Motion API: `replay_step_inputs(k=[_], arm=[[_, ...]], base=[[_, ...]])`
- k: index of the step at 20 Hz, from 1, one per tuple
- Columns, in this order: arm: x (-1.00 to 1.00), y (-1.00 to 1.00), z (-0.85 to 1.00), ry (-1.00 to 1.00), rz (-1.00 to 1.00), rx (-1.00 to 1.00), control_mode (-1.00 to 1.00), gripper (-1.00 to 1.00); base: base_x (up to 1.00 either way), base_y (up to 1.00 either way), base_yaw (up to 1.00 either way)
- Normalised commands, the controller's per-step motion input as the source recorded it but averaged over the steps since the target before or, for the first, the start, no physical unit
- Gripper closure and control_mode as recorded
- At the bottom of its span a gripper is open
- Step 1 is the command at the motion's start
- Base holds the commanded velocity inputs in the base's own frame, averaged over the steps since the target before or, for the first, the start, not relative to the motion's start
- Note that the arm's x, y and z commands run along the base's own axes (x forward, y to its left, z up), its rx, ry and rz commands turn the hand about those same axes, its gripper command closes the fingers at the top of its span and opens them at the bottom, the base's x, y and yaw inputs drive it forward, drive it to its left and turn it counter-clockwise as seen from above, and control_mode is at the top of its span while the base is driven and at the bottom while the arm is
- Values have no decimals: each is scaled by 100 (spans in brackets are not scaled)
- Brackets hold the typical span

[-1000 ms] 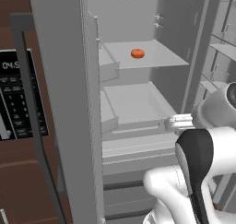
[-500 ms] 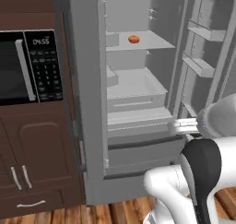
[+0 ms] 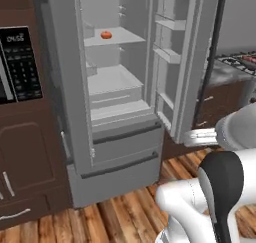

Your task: Place the cold items (squash and kiwi) from the fridge in one tupperware on the dining counter. Place the warm items (kebab skewer and hot dog) in the stove area in another tupperware.

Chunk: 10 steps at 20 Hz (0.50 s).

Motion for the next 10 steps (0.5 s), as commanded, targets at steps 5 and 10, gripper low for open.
replay_step_inputs(k=[5,10], arm=[[0,0,0,0,0,0,100,100],[0,0,0,0,0,0,100,100]], base=[[-55,-4,-56],[-58,0,-78]])
